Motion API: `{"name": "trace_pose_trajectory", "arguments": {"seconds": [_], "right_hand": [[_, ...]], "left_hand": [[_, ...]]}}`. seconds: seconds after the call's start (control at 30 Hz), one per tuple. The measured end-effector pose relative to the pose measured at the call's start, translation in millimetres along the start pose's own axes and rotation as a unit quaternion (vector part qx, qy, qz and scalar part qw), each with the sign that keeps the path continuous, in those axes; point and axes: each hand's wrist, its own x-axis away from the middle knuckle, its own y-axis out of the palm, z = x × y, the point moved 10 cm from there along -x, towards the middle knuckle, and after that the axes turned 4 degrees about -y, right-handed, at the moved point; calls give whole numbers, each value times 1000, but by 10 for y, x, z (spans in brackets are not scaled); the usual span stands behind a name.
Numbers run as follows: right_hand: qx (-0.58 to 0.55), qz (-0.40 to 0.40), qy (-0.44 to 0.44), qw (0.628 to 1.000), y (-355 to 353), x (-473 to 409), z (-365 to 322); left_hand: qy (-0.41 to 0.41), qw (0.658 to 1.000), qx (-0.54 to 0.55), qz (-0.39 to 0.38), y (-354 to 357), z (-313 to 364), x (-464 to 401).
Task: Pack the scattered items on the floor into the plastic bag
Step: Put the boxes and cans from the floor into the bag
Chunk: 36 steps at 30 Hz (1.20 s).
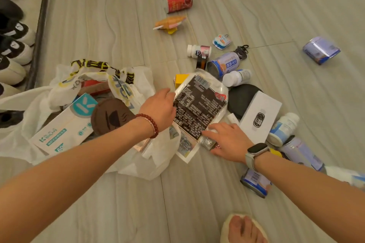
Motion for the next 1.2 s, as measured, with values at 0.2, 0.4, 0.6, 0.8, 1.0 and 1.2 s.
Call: {"name": "trace_pose_trajectory", "arguments": {"seconds": [0.2,0.4,0.6,0.8,1.0,1.2], "right_hand": [[14,24,-24,999,13,-118,-70],[-120,150,28,981,-264,-43,143],[-248,312,110,911,-630,167,472],[-307,429,109,843,-1040,314,432],[-381,463,39,799,-1416,175,-26],[-481,374,-4,793,-1532,-234,-614]], "left_hand": [[-55,990,-111,-64,372,26,-331],[-158,985,-57,-44,602,-157,-388],[-100,988,112,29,257,93,-367],[-107,915,327,208,-652,-53,-103],[-164,840,427,293,-1324,-929,620],[-333,842,378,193,-1138,-1924,1478]]}}
